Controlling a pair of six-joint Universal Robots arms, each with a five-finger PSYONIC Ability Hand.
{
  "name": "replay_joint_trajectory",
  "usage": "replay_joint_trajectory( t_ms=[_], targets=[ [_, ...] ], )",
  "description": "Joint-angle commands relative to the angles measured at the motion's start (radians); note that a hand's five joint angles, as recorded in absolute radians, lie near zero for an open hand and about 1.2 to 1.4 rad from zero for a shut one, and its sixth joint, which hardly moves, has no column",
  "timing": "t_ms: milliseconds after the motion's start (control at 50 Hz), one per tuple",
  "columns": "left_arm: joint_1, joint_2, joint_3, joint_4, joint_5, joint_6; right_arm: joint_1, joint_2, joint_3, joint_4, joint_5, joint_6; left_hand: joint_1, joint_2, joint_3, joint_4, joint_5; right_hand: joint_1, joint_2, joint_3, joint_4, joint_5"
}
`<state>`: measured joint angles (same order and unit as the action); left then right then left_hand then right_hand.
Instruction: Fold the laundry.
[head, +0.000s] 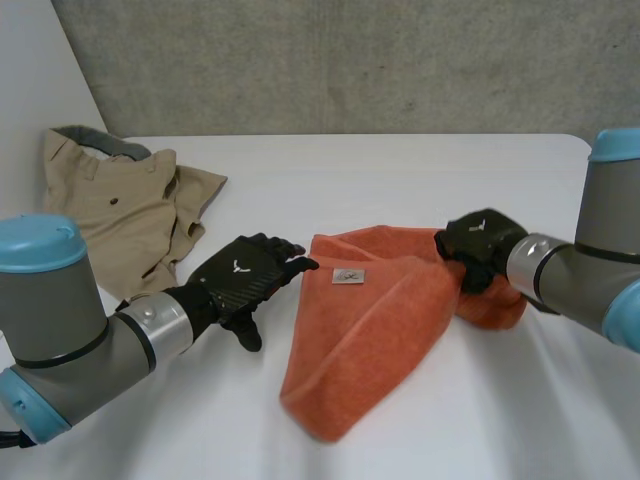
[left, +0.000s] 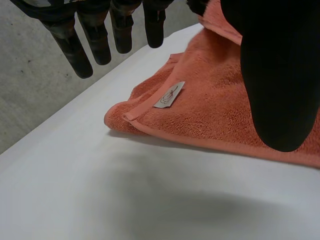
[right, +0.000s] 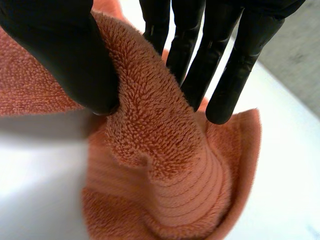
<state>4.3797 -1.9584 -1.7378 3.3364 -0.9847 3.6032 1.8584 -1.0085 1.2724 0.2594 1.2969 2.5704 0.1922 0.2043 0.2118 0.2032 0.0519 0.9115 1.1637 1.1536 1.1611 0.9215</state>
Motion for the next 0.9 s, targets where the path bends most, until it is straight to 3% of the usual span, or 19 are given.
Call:
replay_joint_trajectory(
  t_ms=[20,100,280,400,620,900],
  targets=[
    [-0.017,-0.007,0.007,-0.003,0.004,0.002,0.011,-0.117,-0.028,-0.003,0.013,0.023,-0.018,-0.030,-0.037,-0.029,-0.052,0.485,0.233,0.243,0.235,0.300],
    [-0.028,-0.034,0.023,-0.003,0.014,0.008,0.022,-0.208,-0.034,-0.003,0.004,0.047,-0.018,-0.030,-0.037,-0.029,-0.052,0.485,0.233,0.243,0.235,0.300],
    [-0.060,-0.103,0.099,0.000,0.017,-0.018,0.042,-0.268,-0.068,0.023,0.005,0.062,-0.018,-0.030,-0.037,-0.029,-0.052,0.485,0.233,0.243,0.235,0.300],
    [-0.147,-0.146,0.168,0.043,0.000,-0.129,0.087,-0.269,-0.087,0.061,0.007,0.060,-0.017,-0.029,-0.036,-0.028,-0.051,0.485,0.233,0.243,0.235,0.300],
    [-0.229,-0.166,0.311,0.141,-0.164,-0.435,0.114,-0.298,-0.041,0.095,0.002,0.059,-0.005,-0.017,-0.025,-0.016,-0.039,0.485,0.233,0.243,0.235,0.300],
    [-0.270,-0.249,0.376,0.137,-0.250,-0.491,0.145,-0.314,0.007,0.092,-0.004,0.062,0.115,0.103,0.095,0.104,0.081,0.485,0.233,0.243,0.235,0.300]
  ],
)
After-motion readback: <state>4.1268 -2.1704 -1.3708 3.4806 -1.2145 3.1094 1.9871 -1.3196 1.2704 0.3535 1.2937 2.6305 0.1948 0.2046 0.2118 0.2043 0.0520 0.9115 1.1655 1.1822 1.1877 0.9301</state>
